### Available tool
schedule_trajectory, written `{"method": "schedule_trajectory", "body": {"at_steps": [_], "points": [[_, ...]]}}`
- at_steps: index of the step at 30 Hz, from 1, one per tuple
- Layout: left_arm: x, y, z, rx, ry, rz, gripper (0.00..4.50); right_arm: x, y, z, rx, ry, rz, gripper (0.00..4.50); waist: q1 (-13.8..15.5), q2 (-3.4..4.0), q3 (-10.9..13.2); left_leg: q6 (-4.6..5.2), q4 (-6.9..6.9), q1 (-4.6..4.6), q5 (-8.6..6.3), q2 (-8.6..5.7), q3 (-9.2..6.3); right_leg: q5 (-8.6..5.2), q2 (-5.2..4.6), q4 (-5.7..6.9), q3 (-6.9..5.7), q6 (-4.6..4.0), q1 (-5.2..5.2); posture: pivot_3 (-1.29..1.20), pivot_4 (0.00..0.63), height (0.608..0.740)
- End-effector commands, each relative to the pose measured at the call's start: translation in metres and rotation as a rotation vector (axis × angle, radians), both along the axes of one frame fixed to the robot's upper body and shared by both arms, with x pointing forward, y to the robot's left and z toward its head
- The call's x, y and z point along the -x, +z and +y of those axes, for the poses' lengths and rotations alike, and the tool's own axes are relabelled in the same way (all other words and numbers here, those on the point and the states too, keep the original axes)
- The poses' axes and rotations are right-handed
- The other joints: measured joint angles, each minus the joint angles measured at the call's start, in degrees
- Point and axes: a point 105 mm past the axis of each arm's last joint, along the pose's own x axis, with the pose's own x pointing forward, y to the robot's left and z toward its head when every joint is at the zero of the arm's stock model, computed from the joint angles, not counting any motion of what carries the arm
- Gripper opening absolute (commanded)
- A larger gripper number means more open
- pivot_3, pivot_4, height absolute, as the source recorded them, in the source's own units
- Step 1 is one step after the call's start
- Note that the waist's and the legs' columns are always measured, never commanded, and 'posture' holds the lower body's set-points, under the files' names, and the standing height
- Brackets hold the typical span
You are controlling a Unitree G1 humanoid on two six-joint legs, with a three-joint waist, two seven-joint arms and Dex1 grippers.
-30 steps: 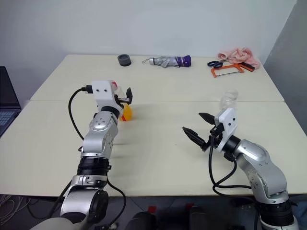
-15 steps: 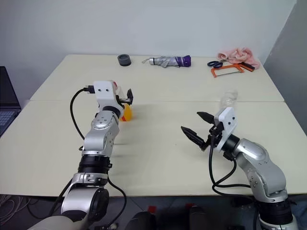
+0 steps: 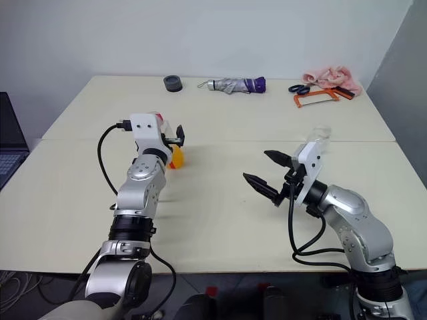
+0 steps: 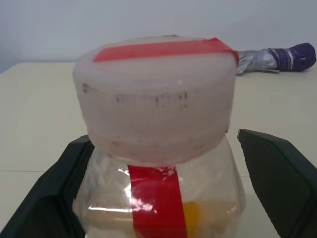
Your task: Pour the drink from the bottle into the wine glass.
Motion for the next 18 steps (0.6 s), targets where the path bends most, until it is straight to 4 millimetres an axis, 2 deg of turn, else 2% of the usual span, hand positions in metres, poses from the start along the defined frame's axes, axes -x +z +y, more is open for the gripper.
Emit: {"method": "schedule_trajectory", "body": {"at_steps": [1,3,8,10,18], "points": [[-0.0019,0.0127,0.0002,-0.020,0.000,-0.031,4.18,0.0021,0.0089,0.0013,0.000,0.014,-0.048,4.50,0.0,0.00,0.0,0.01,0.00,0.00,0.00,0.00,0.00,0.00,0.00,0.00,0.00,0.00,0.00,0.00,0.150,0.740],[-0.0023,0.0129,0.0002,-0.024,0.001,-0.031,3.81,0.0016,0.0082,0.0005,0.002,0.011,-0.047,4.50,0.0,0.00,0.0,0.00,0.00,0.00,0.00,0.00,0.00,0.00,0.00,0.00,0.00,0.00,0.00,0.00,0.150,0.740],[-0.0031,0.0132,0.0003,-0.024,0.000,-0.034,2.29,0.0012,0.0071,-0.0006,0.005,0.008,-0.047,4.50,0.0,0.00,0.0,0.00,0.00,0.00,0.00,0.00,0.00,0.00,0.00,0.00,0.00,0.00,0.00,0.00,0.150,0.740],[-0.0031,0.0147,0.0001,-0.025,0.000,-0.042,1.86,0.0013,0.0071,-0.0008,0.006,0.008,-0.048,4.50,0.0,0.00,0.0,0.00,0.00,0.00,0.00,0.00,0.00,0.00,0.00,0.00,-0.01,0.00,0.00,0.00,0.150,0.740],[0.0000,0.0178,-0.0006,-0.020,-0.013,-0.068,1.82,0.0020,0.0080,-0.0001,0.006,0.011,-0.052,4.50,0.0,-0.01,0.0,-0.02,0.00,-0.01,0.01,0.00,0.00,0.00,0.00,0.00,-0.01,0.00,-0.01,0.00,0.150,0.740]]}}
